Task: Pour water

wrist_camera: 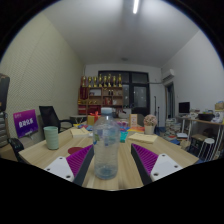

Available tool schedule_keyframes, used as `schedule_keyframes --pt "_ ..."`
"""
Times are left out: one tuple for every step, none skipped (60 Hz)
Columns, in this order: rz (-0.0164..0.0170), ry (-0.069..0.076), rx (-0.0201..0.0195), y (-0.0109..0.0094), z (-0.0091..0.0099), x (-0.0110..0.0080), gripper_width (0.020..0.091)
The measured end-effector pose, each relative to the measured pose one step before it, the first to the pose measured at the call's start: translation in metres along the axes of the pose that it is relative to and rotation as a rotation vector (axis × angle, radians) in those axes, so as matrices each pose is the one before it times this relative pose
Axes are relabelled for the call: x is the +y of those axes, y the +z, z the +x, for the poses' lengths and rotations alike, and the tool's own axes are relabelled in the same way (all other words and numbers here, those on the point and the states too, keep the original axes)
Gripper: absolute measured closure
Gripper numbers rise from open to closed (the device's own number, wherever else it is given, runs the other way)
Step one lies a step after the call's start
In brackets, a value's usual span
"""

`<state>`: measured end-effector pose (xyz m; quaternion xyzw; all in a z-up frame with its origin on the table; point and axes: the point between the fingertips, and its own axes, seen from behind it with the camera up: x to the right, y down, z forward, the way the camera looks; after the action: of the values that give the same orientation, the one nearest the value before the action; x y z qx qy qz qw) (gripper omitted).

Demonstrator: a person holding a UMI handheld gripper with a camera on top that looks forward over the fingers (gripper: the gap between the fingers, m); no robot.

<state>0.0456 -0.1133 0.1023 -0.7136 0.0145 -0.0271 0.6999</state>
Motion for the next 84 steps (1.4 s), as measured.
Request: schedule_keyframes --pt "-0.00108 -0.0038 -0.00019 0.00437 -0.0036 -0.00035 0.0283" --pt "0.00108 -0.0031 -0.00045 0.00383 -0.00314 -0.00034 0.0285" --pt "0.0018 -0.0032 0.00116 0.0037 -0.00234 -0.00046 0.0287" --pt "0.00093 -0.0031 0.00405 0.00361 -0.00188 -0.00024 0.0289" --pt "-0.00066 -0.0032 0.00512 0.00329 -0.00103 0.00008 0.0293" --pt "-0.00158 -0.0031 0.00494 0.00375 -0.00096 0.00035 0.0295" --pt "-0.0011 -0.0032 0.00502 0.00381 -0.001 0.00091 0.0295" --pt "-0.00052 -0.0028 0.00448 0.00346 -0.00116 0.00056 0.0297" --pt "0.0003 -0.0029 0.00299 0.00329 -0.00116 0.00029 0.0294" --pt "0.00109 -0.004 0.0016 0.00329 -0.00178 0.00001 0.0295" --pt "0.00147 -0.0055 0.00127 0.00416 -0.0014 0.0006 0.0297" --pt "0.00189 -0.007 0.00211 0.00336 -0.00102 -0.00008 0.0294" --pt "0.00242 -0.007 0.00428 0.00319 0.00017 -0.00017 0.0292" --pt "0.00163 -0.0076 0.00752 0.00339 0.00058 0.00014 0.0295" --pt "0.00108 -0.0077 0.0094 0.00362 0.00061 -0.00012 0.0292" --pt "0.00356 -0.0047 0.01177 0.00619 -0.00325 0.0042 0.029" --pt "0.00198 -0.0048 0.00998 0.00379 0.00081 -0.00013 0.0292" --pt "-0.00047 -0.0039 0.0071 0.0012 0.00524 -0.00277 0.0292" --pt "0.00309 0.0008 0.00876 0.00585 -0.0042 0.00445 0.0295" --pt "-0.00055 0.0004 0.0038 0.00339 -0.00014 0.00097 0.0303" --pt "-0.00461 0.0001 -0.00106 0.00072 0.00389 -0.00214 0.0307" --pt "-0.00104 0.0039 0.00161 0.00543 -0.00537 0.00479 0.0308" --pt "-0.00672 0.0024 -0.00163 0.00801 0.00902 -0.00016 0.0378" --pt "-0.00336 0.0043 0.0079 0.00296 0.00099 0.00109 0.0448" --pt "-0.00027 0.0035 0.00869 0.00155 0.00121 0.00015 0.0478" --pt "0.00819 0.0052 0.00991 -0.00345 -0.00475 0.00025 0.0482" --pt "0.0045 0.006 0.00586 -0.00003 0.00051 -0.00071 0.0485" --pt "-0.00023 0.0053 0.00098 0.00447 0.00511 -0.00103 0.0491" --pt "0.00042 0.0047 0.00164 -0.00408 -0.00612 0.00173 0.0497" --pt "0.0008 0.0013 -0.00065 0.00011 -0.0002 0.00006 0.05" --pt "0.00055 -0.0024 -0.00109 0.00021 -0.00001 0.00027 0.0513" --pt "-0.00066 -0.0034 -0.00391 -0.00015 -0.00059 0.00026 0.0515" --pt "0.00177 -0.0041 -0.00711 -0.00026 -0.00132 -0.00134 0.0513" --pt "0.00101 -0.0019 -0.01098 0.0002 -0.00181 0.00017 0.0511" --pt "-0.00007 -0.0001 -0.0109 0.00014 -0.00183 0.00031 0.0535" --pt "0.00213 0.0024 -0.00464 0.00101 -0.00319 0.00094 0.0536" --pt "0.00258 -0.0009 -0.00262 0.00006 0.0003 -0.00082 0.0535" --pt "-0.00091 -0.0043 -0.00206 0.0001 -0.00018 0.00002 0.0556" --pt "-0.00207 -0.005 -0.00077 -0.00051 -0.00008 0.0 0.0562" --pt "-0.00155 -0.0045 -0.00211 -0.00018 -0.00043 -0.00047 0.0565" --pt "-0.00526 -0.0036 -0.0047 -0.0001 -0.00117 0.00117 0.0592" --pt "-0.00587 -0.0028 -0.00584 0.00001 -0.00161 -0.00002 0.0597" --pt "-0.00449 -0.0033 -0.01042 0.0001 -0.00256 -0.00063 0.0614" --pt "-0.00684 -0.0045 -0.01456 0.0004 -0.00326 -0.00026 0.0628" --pt "-0.00223 -0.0062 -0.01186 -0.00033 -0.00273 -0.00306 0.0627" --pt "-0.00149 -0.0126 -0.01282 0.00116 -0.00328 -0.00266 0.0629" --pt "0.0013 -0.0197 -0.00998 0.00099 -0.00313 -0.00379 0.063" --pt "0.00632 -0.0275 -0.00603 0.0015 -0.00275 -0.00548 0.0629" --pt "0.00759 -0.0356 -0.00285 0.0016 -0.00222 -0.00638 0.0628" --pt "0.00816 -0.045 -0.00445 -0.00148 0.0009 -0.00899 0.0628" --pt "0.01107 -0.0517 0.00064 0.0024 -0.00125 -0.00892 0.0628" --pt "0.01452 -0.0565 0.00089 0.00316 -0.00165 -0.00974 0.0624" --pt "0.01572 -0.0613 0.00107 0.00301 -0.0008 -0.01032 0.0663" --pt "0.01877 -0.0588 -0.0011 0.00037 0.00376 -0.00798 0.0662" --pt "0.01632 -0.0536 0.00886 0.0073 -0.00795 -0.00859 0.0662" --pt "0.01298 -0.0597 0.00366 0.00308 -0.00241 -0.01206 0.0664" --pt "0.01015 -0.0593 0.00038 0.00419 -0.00068 -0.00984 0.0664" --pt "0.00759 -0.0594 0.00032 0.00464 -0.00065 -0.00928 0.0664" --pt "0.00796 -0.0595 -0.00189 0.00512 -0.0019 -0.00893 0.0666" --pt "0.00687 -0.0693 -0.0173 0.00433 0.00819 -0.00479 0.0666" --pt "0.00627 -0.061 -0.00595 0.00535 -0.00131 -0.00822 0.0665" --pt "0.00559 -0.0532 0.00394 0.01214 -0.01079 -0.01006 0.0667" --pt "0.00667 -0.0616 -0.00262 0.00535 -0.00089 -0.00733 0.0668" --pt "0.00359 -0.0634 0.00011 0.00521 -0.00112 -0.00736 0.0666" --pt "0.00471 -0.0652 0.00054 0.00446 -0.00021 -0.00631 0.0664" --pt "0.00721 -0.0661 0.00015 0.00517 -0.0003 -0.00661 0.0666" --pt "0.00663 -0.0682 -0.00027 0.00515 -0.00078 -0.006 0.0666" --pt "0.00477 -0.0706 0.00085 0.00368 -0.00056 -0.00584 0.0661" --pt "0.01231 -0.077 -0.00964 0.00494 0.01008 0.00263 0.0663" --pt "0.00187 -0.0604 0.01189 0.005 -0.0045 -0.0066 0.0664" --pt "0.01416 -0.062 -0.00279 0.0028 0.00347 -0.00197 0.0663" --pt "0.00386 -0.0596 0.00373 0.00321 -0.00005 -0.00379 0.0665" --pt "0.00295 -0.0552 0.00153 0.00266 -0.00034 -0.00391 0.0665" --pt "0.00434 -0.0521 -0.00088 0.00255 -0.00098 -0.00397 0.0662" --pt "0.00464 -0.0484 -0.0033 0.00269 -0.0018 -0.00411 0.0665" --pt "0.00424 -0.0439 -0.00532 0.00202 -0.00167 -0.00386 0.0662" --pt "0.00354 -0.0376 -0.00584 0.0022 -0.00147 -0.00361 0.0659" --pt "0.00647 -0.032 -0.00722 0.0028 0.00421 0.00451 0.0655" --pt "-0.00097 -0.0301 -0.00251 0.0107 -0.00566 -0.00717 0.066" --pt "0.00222 -0.0298 -0.00253 0.00199 -0.00115 -0.00232 0.0662" --pt "0.00312 -0.0328 -0.00326 0.00167 -0.00126 -0.00273 0.0661" --pt "0.00498 -0.0362 -0.00171 0.00138 -0.00084 -0.00299 0.066" --pt "0.00646 -0.0378 0.00262 0.00131 0.00045 -0.00367 0.0659" --pt "0.00588 -0.0366 0.00619 0.00088 0.00116 -0.00285 0.0667"
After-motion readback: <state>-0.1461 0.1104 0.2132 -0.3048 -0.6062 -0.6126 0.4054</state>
